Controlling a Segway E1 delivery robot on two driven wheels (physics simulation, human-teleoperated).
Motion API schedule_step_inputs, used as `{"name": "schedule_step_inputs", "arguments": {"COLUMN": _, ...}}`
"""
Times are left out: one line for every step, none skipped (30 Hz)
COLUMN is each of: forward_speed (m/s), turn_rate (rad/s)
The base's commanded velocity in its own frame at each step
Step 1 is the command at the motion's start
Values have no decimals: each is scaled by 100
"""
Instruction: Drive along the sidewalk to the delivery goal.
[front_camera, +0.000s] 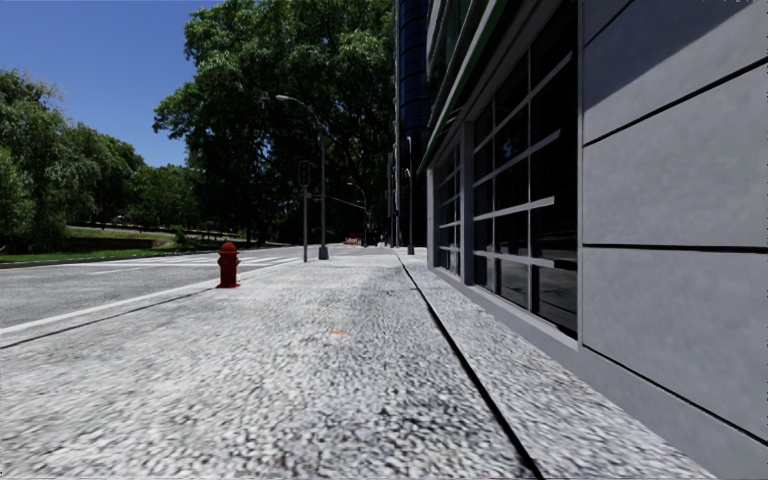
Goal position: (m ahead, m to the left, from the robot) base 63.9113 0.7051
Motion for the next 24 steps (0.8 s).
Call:
{"name": "schedule_step_inputs", "arguments": {"forward_speed": 200, "turn_rate": 0}}
{"name": "schedule_step_inputs", "arguments": {"forward_speed": 200, "turn_rate": 0}}
{"name": "schedule_step_inputs", "arguments": {"forward_speed": 200, "turn_rate": 0}}
{"name": "schedule_step_inputs", "arguments": {"forward_speed": 200, "turn_rate": 0}}
{"name": "schedule_step_inputs", "arguments": {"forward_speed": 200, "turn_rate": 0}}
{"name": "schedule_step_inputs", "arguments": {"forward_speed": 200, "turn_rate": 0}}
{"name": "schedule_step_inputs", "arguments": {"forward_speed": 200, "turn_rate": 0}}
{"name": "schedule_step_inputs", "arguments": {"forward_speed": 200, "turn_rate": 0}}
{"name": "schedule_step_inputs", "arguments": {"forward_speed": 200, "turn_rate": 0}}
{"name": "schedule_step_inputs", "arguments": {"forward_speed": 200, "turn_rate": 0}}
{"name": "schedule_step_inputs", "arguments": {"forward_speed": 200, "turn_rate": 0}}
{"name": "schedule_step_inputs", "arguments": {"forward_speed": 200, "turn_rate": 0}}
{"name": "schedule_step_inputs", "arguments": {"forward_speed": 200, "turn_rate": 0}}
{"name": "schedule_step_inputs", "arguments": {"forward_speed": 200, "turn_rate": 0}}
{"name": "schedule_step_inputs", "arguments": {"forward_speed": 200, "turn_rate": 0}}
{"name": "schedule_step_inputs", "arguments": {"forward_speed": 200, "turn_rate": 0}}
{"name": "schedule_step_inputs", "arguments": {"forward_speed": 200, "turn_rate": 0}}
{"name": "schedule_step_inputs", "arguments": {"forward_speed": 200, "turn_rate": 0}}
{"name": "schedule_step_inputs", "arguments": {"forward_speed": 200, "turn_rate": 0}}
{"name": "schedule_step_inputs", "arguments": {"forward_speed": 200, "turn_rate": 0}}
{"name": "schedule_step_inputs", "arguments": {"forward_speed": 200, "turn_rate": 0}}
{"name": "schedule_step_inputs", "arguments": {"forward_speed": 200, "turn_rate": 0}}
{"name": "schedule_step_inputs", "arguments": {"forward_speed": 200, "turn_rate": 0}}
{"name": "schedule_step_inputs", "arguments": {"forward_speed": 200, "turn_rate": 0}}
